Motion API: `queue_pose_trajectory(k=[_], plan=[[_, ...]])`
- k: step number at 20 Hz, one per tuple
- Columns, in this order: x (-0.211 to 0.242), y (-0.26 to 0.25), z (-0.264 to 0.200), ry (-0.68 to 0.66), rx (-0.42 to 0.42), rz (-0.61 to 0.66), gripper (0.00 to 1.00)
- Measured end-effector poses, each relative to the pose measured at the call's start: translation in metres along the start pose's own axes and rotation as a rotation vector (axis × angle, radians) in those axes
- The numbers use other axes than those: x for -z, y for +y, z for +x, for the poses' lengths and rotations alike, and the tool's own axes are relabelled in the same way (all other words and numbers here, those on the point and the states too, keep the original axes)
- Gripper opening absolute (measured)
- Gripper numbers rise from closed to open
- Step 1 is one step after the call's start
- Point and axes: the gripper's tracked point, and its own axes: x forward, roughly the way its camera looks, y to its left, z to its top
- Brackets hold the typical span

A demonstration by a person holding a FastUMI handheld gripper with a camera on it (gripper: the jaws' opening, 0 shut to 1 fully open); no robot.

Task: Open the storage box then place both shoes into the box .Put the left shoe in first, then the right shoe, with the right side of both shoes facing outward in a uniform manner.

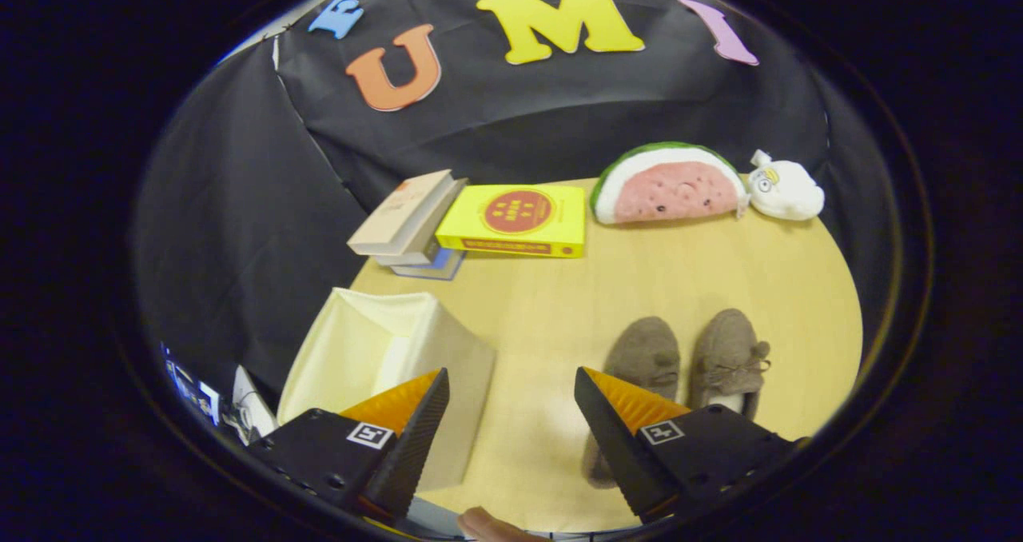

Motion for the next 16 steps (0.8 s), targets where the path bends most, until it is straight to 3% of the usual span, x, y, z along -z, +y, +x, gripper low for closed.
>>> queue_pose_trajectory(k=[4,8,9,12,14,16], plan=[[0.032,-0.068,0.012,0.085,0.106,0.051,0.95],[0.066,-0.099,0.024,0.231,0.145,0.113,0.94],[0.073,-0.103,0.026,0.259,0.154,0.119,0.84],[0.074,-0.119,0.035,0.275,0.217,0.113,0.70],[0.078,-0.120,0.044,0.292,0.234,0.129,0.44],[0.080,-0.117,0.049,0.311,0.236,0.117,0.41]])
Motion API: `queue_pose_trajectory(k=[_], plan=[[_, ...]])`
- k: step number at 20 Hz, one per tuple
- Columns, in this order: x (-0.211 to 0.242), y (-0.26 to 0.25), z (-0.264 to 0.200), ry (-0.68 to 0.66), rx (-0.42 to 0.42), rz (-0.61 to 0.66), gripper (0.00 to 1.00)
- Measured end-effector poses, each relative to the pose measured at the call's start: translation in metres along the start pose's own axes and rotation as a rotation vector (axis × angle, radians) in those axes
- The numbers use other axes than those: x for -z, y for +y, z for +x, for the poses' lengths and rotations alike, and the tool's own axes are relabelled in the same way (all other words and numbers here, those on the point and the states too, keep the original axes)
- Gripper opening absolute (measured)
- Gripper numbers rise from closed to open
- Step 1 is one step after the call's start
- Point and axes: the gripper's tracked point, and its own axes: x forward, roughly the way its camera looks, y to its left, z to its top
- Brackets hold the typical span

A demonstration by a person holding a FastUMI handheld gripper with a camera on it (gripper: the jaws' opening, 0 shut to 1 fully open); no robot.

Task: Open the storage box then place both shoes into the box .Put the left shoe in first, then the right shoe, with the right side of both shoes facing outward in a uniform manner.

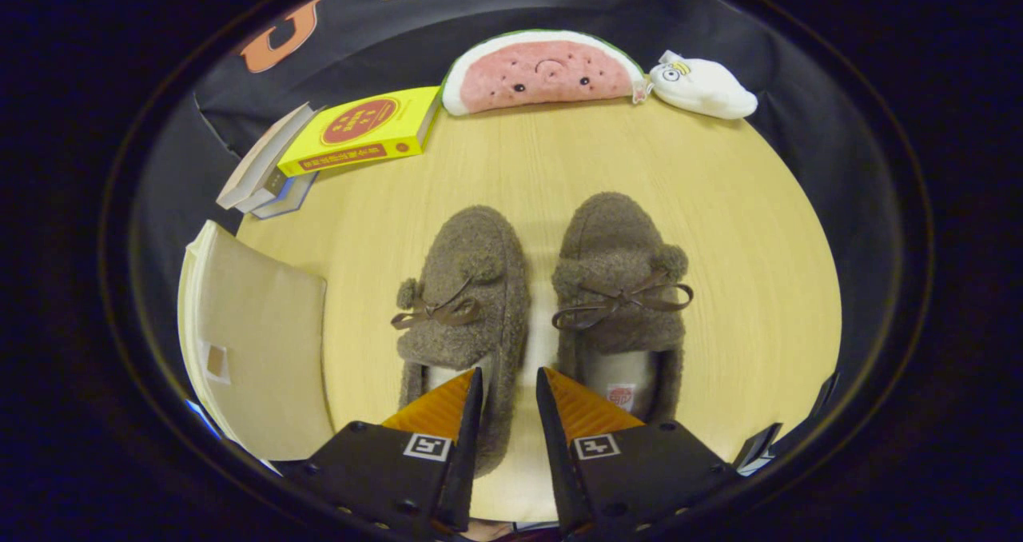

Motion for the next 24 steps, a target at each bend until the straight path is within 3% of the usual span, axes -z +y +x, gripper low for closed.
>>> queue_pose_trajectory(k=[1,4,7,13,24], plan=[[-0.001,-0.001,0.009,0.003,0.009,-0.017,0.41],[0.003,0.005,0.016,0.049,-0.011,0.009,0.14],[0.003,0.003,0.013,0.075,-0.045,0.071,0.00],[-0.001,0.007,-0.022,0.047,-0.067,0.083,0.00],[-0.012,0.105,-0.153,-0.046,-0.212,0.001,0.00]])
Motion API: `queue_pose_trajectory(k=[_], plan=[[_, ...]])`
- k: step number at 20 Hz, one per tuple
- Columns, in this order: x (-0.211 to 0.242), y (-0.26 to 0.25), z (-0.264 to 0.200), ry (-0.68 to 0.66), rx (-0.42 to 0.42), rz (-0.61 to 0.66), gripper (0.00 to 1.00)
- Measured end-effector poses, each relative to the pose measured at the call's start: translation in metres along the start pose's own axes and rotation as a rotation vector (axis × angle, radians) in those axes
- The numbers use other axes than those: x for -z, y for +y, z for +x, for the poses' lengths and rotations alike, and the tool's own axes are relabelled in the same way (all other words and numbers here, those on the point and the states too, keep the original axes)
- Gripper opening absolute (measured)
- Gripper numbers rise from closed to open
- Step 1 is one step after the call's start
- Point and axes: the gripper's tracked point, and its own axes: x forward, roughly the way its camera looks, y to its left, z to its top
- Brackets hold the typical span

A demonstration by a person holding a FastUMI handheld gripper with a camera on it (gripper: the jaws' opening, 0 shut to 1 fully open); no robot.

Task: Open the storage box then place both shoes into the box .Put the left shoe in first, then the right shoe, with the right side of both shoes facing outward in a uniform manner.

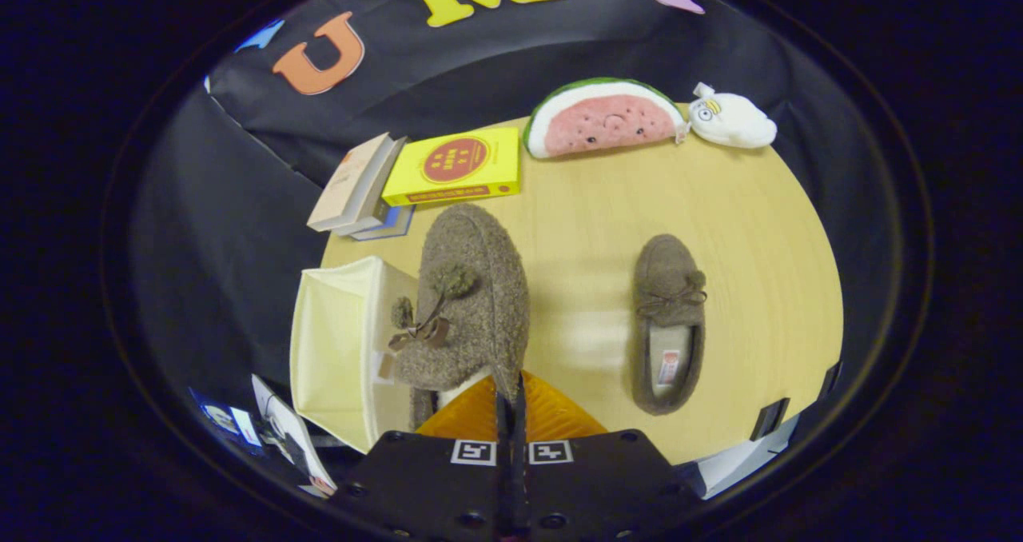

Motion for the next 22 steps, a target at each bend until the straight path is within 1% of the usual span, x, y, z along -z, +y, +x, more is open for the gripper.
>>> queue_pose_trajectory(k=[3,6,11,14,16,22], plan=[[0.000,0.045,-0.004,-0.001,-0.019,-0.042,0.00],[0.012,0.084,0.010,0.028,-0.018,-0.075,0.00],[0.031,0.142,0.035,0.077,-0.066,-0.077,0.00],[0.038,0.159,0.059,0.086,-0.047,-0.057,0.00],[0.045,0.169,0.077,0.102,-0.020,-0.074,0.00],[0.077,0.198,0.145,0.147,0.006,-0.043,0.00]])
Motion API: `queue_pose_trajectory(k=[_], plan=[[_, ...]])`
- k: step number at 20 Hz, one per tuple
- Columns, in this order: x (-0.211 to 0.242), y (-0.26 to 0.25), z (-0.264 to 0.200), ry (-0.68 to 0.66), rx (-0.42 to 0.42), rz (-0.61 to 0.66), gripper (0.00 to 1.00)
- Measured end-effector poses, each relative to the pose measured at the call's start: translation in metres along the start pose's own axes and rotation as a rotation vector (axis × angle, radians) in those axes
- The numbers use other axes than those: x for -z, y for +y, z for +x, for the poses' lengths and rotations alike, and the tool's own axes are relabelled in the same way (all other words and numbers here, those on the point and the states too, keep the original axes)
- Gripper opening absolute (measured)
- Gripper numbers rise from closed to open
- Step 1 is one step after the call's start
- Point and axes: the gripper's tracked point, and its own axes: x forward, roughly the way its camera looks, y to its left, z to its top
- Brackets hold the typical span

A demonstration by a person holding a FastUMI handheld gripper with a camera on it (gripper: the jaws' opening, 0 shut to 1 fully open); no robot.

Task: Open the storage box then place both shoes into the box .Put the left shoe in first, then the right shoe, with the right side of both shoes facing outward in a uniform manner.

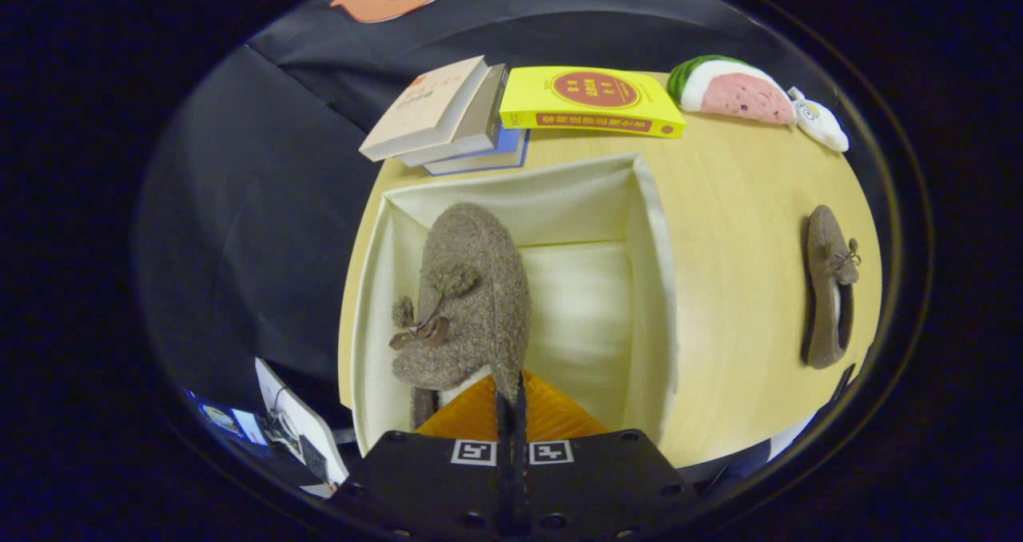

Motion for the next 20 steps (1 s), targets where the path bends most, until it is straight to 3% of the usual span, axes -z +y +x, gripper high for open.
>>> queue_pose_trajectory(k=[6,9,11,13,17,20], plan=[[0.006,0.010,0.041,0.021,0.027,0.024,0.00],[0.004,0.017,0.041,0.013,-0.009,-0.014,0.02],[0.001,0.014,0.028,0.001,-0.020,-0.041,0.15],[-0.001,0.019,0.014,-0.029,-0.055,-0.081,0.11],[-0.008,0.007,-0.029,-0.116,-0.051,-0.186,0.52],[-0.010,-0.013,-0.059,-0.147,-0.024,-0.218,0.69]])
